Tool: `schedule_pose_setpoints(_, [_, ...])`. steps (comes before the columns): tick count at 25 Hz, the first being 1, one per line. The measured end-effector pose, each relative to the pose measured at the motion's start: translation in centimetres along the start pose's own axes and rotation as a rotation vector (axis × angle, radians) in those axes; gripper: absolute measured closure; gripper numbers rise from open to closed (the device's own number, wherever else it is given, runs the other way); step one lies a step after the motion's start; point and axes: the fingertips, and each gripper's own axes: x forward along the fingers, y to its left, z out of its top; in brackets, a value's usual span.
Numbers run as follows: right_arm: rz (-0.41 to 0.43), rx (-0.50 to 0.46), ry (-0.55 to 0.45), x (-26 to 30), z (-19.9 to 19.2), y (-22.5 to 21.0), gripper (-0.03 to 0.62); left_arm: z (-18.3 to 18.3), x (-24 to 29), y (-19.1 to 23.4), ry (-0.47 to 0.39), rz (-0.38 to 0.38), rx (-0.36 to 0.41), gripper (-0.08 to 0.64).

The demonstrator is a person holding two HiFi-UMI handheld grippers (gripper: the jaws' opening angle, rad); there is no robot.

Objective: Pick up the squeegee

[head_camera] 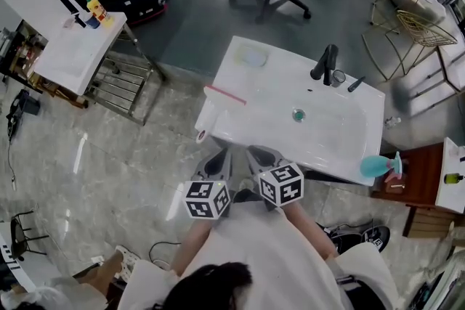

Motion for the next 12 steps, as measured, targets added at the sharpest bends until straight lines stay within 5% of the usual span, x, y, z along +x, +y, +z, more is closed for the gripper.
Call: schedule_pose_setpoints(12, [-0.024, -0.019, -0.009, 0.4, 1.4, -1.6, 0.563, 0.0, 1.8, -1.2, 0.005, -0.013, 0.015, 0.534])
